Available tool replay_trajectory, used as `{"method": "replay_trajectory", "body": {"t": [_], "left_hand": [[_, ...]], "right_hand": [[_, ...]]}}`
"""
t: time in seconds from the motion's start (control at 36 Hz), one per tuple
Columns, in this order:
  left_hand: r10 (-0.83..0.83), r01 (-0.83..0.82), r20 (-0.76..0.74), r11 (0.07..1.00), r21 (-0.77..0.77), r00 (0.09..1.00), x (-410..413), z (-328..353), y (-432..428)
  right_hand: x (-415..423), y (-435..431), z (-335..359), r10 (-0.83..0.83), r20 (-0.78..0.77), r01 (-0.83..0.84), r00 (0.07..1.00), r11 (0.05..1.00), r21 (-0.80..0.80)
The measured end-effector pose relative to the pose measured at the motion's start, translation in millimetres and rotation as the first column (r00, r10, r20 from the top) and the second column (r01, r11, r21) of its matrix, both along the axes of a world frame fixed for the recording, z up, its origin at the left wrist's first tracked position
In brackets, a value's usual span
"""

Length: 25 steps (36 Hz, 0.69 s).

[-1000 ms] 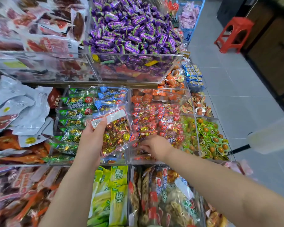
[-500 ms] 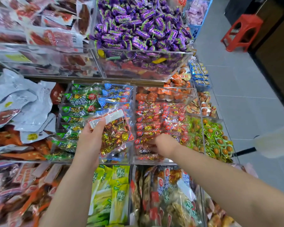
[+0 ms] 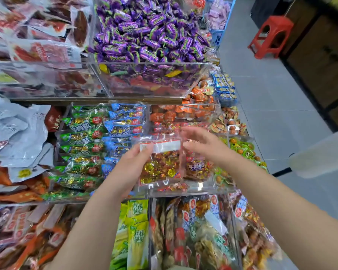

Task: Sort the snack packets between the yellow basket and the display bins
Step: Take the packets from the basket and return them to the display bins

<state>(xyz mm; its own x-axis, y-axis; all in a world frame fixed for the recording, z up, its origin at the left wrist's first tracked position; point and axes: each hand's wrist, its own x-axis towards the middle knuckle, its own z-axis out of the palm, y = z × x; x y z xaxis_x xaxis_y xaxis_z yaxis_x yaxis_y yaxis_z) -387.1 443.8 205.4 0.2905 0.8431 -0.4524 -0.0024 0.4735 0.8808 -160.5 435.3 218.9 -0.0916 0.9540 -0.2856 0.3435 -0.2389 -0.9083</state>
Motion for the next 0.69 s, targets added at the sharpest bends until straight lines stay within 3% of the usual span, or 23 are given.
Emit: {"method": "replay_trajectory", "body": {"t": [0.14, 0.17, 0.22, 0.28, 0.33, 0.39, 0.47, 0.53, 0.61, 0.69], "left_hand": [[-0.151, 0.151, -0.009, 0.988, 0.018, 0.989, 31, 8, -8], [-0.126, 0.128, 0.045, 0.991, -0.031, 0.991, 36, 7, -7], [-0.069, 0.080, 0.124, 0.993, -0.088, 0.990, 39, 14, -8], [-0.052, 0.064, 0.127, 0.994, -0.090, 0.991, 39, 17, -11], [-0.079, 0.094, 0.152, 0.992, -0.090, 0.985, 37, 11, -13], [-0.176, 0.175, 0.163, 0.984, 0.019, 0.971, 31, 9, -16], [-0.422, 0.449, -0.154, 0.839, 0.306, 0.893, 25, 9, -24], [-0.375, 0.508, -0.357, 0.743, 0.436, 0.855, 27, 9, -26], [-0.175, 0.357, -0.367, 0.779, 0.516, 0.913, 32, 8, -21], [-0.115, 0.313, -0.389, 0.810, 0.496, 0.914, 32, 12, -16]], "right_hand": [[-4, -1, 31, 0.186, 0.272, -0.208, 0.944, 0.977, 0.051], [-1, -1, 33, 0.171, 0.250, -0.189, 0.953, 0.981, 0.049], [8, -3, 35, 0.079, 0.065, -0.080, 0.995, 0.997, 0.012], [18, -5, 35, -0.042, -0.098, 0.036, 0.994, 0.997, -0.066], [25, -6, 33, -0.170, -0.132, 0.144, 0.977, 0.973, -0.182], [31, -7, 28, -0.319, -0.174, 0.246, 0.932, 0.907, -0.342], [41, -11, 17, -0.573, -0.351, 0.260, 0.741, 0.727, -0.636], [44, -16, 9, -0.633, -0.397, 0.203, 0.665, 0.664, -0.719], [42, -25, 4, -0.515, -0.374, 0.120, 0.772, 0.694, -0.710], [40, -28, 3, -0.292, -0.131, 0.143, 0.947, 0.752, -0.643]]}}
